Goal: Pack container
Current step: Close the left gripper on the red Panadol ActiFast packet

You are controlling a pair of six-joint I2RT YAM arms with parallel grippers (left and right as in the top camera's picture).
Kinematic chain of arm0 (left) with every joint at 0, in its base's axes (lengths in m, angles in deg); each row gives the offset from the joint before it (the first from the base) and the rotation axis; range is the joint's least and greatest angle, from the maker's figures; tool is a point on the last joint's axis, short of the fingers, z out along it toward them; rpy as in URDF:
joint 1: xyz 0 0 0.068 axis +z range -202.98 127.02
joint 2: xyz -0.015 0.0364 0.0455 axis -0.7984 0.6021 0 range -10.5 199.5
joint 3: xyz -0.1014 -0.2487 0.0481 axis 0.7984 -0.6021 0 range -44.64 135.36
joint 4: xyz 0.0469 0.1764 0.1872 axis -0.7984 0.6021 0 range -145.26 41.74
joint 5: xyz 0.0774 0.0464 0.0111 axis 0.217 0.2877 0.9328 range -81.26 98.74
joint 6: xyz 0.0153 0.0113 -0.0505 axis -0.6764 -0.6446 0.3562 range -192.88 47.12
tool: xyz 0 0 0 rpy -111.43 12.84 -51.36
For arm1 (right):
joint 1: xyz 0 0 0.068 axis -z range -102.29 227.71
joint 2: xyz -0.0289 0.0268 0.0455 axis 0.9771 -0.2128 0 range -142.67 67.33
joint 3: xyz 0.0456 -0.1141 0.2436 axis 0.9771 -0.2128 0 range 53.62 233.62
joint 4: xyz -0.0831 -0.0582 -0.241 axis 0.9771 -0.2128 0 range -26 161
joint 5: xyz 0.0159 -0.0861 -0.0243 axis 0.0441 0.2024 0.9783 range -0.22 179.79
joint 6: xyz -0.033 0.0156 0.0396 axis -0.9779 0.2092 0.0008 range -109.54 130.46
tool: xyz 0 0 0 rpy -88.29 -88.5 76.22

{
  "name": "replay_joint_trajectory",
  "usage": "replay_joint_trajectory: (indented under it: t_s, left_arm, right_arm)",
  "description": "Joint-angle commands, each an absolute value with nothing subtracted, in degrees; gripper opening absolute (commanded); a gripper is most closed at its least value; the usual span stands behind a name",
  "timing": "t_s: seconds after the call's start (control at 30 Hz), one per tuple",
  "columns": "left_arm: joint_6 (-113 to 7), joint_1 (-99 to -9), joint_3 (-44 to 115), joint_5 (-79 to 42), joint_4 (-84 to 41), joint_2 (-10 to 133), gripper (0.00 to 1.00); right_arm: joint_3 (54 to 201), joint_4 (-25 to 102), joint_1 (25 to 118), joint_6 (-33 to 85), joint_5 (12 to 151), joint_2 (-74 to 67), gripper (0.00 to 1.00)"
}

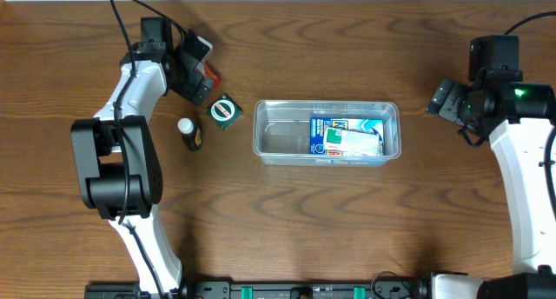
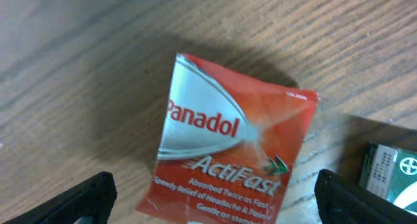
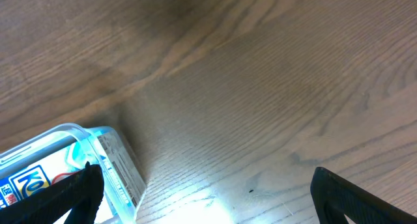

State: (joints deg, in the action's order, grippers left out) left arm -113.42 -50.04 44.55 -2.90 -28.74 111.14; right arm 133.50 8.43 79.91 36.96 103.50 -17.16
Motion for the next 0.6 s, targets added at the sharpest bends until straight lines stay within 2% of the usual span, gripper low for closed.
replay_joint_trajectory:
  t_s: [0.0, 0.4, 0.57]
  left_arm:
    - [-114.5, -49.8, 45.6, -3.3, -28.9, 113.2, 0.98]
    - [-115.6, -49.8, 45.6, -4.1, -29.3, 115.0, 0.98]
    - [-109.7, -49.8, 45.6, -6.1, -28.9, 115.0, 0.98]
  right_arm:
    - [134.2, 8.4, 80.4, 37.0, 103.9, -16.7, 0.99]
    - [134.2, 8.4, 80.4, 37.0, 103.9, -16.7, 0.99]
    - [134.2, 8.4, 80.4, 37.0, 103.9, -16.7, 0.99]
